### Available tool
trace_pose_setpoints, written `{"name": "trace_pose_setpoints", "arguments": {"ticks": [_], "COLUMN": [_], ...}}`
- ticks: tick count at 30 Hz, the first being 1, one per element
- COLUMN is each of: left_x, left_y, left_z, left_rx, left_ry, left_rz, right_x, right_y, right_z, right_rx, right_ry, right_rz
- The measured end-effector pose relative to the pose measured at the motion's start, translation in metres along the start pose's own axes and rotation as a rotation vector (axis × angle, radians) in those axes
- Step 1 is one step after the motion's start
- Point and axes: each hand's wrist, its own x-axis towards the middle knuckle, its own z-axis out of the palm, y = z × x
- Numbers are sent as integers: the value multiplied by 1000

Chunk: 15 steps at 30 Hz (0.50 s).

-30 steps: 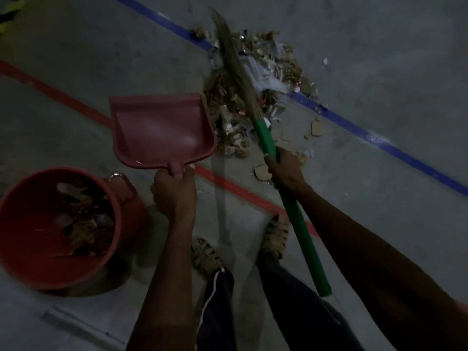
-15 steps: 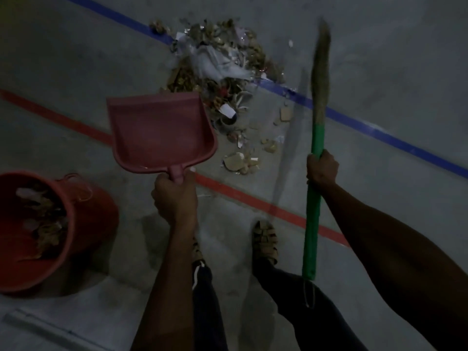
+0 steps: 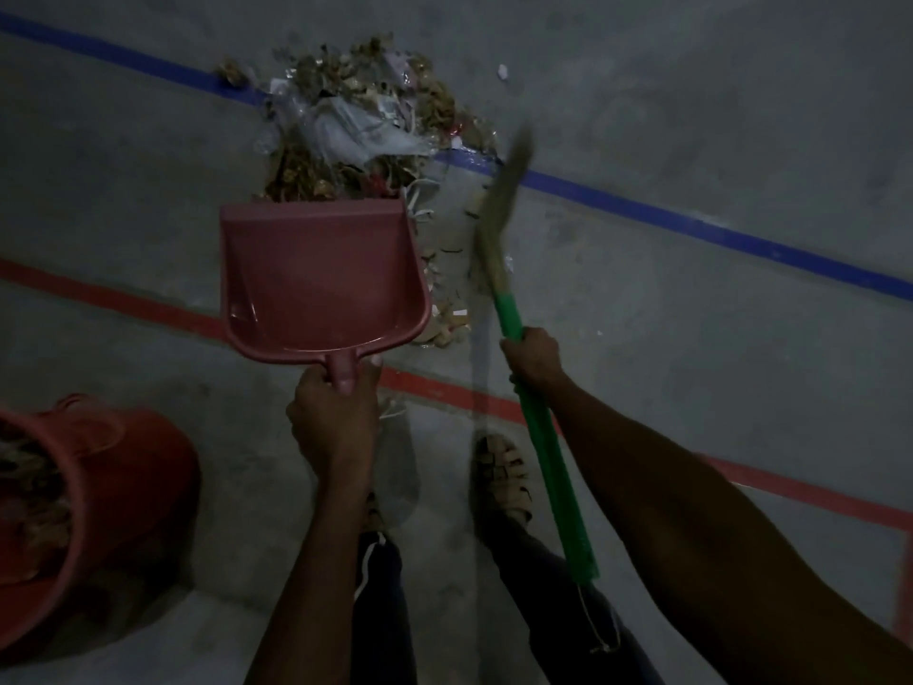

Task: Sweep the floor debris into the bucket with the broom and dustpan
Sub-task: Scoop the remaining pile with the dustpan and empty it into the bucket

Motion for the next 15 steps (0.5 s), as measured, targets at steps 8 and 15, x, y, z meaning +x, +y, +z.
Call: {"name": "trace_pose_setpoints", "arguments": {"ticks": [8,15], "left_x": [-20,-28], "left_y": [-27,-58], "left_z": [-25,-36], "left_rx": [68,120], "left_ry": [-24,-67], "left_rz": [-68,-68], "right_x": [-48,-52], "right_y": [-4,13], "right_z": [-16,-23], "right_rx": [-13,137], "right_ry": [109,278], "right_rz": [-330,-178]}}
